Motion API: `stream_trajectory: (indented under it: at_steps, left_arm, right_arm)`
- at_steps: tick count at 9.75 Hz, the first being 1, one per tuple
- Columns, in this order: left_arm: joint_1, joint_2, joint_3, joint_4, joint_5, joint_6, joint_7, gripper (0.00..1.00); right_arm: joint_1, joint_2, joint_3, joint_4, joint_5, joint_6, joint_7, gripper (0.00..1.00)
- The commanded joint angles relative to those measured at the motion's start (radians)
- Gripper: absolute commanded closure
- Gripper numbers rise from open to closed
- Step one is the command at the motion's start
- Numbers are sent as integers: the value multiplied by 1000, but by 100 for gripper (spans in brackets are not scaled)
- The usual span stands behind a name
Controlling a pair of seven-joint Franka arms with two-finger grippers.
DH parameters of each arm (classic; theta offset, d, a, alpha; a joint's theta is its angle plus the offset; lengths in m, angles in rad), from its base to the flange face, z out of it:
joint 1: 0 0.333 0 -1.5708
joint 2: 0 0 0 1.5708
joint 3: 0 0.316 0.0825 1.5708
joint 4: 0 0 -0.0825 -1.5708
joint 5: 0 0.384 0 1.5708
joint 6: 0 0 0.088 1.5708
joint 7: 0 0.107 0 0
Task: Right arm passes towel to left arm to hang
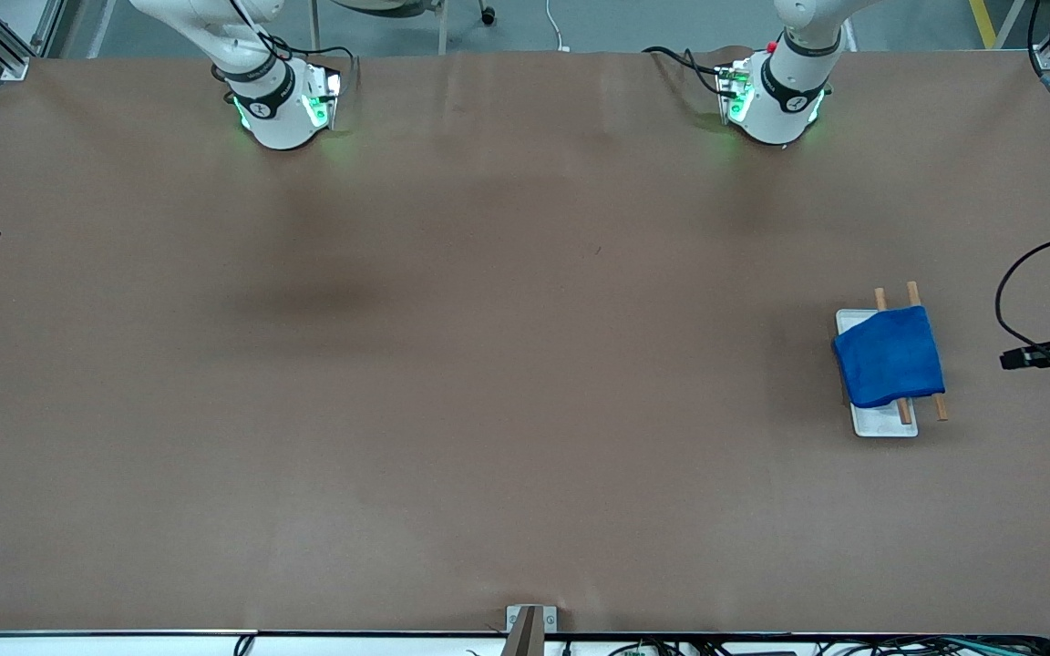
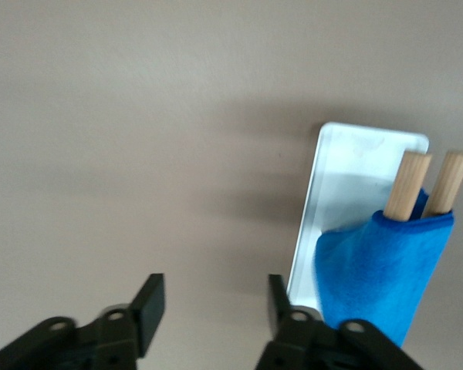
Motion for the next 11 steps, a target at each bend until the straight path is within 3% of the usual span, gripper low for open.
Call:
stream_trajectory:
  at_steps: [1, 6, 11]
  left_arm:
    - [4, -27, -59, 35, -31, -44, 7, 0]
    - [0, -249, -208, 44, -121, -217, -111, 0]
    - [1, -371, -325, 85, -157, -377, -186, 0]
  right_arm:
    - [-4, -6, 5, 3, -5, -2, -9, 0]
    - [-6, -6, 5, 3, -5, -2, -9, 0]
    - [-6, -6, 5, 3, -5, -2, -9, 0]
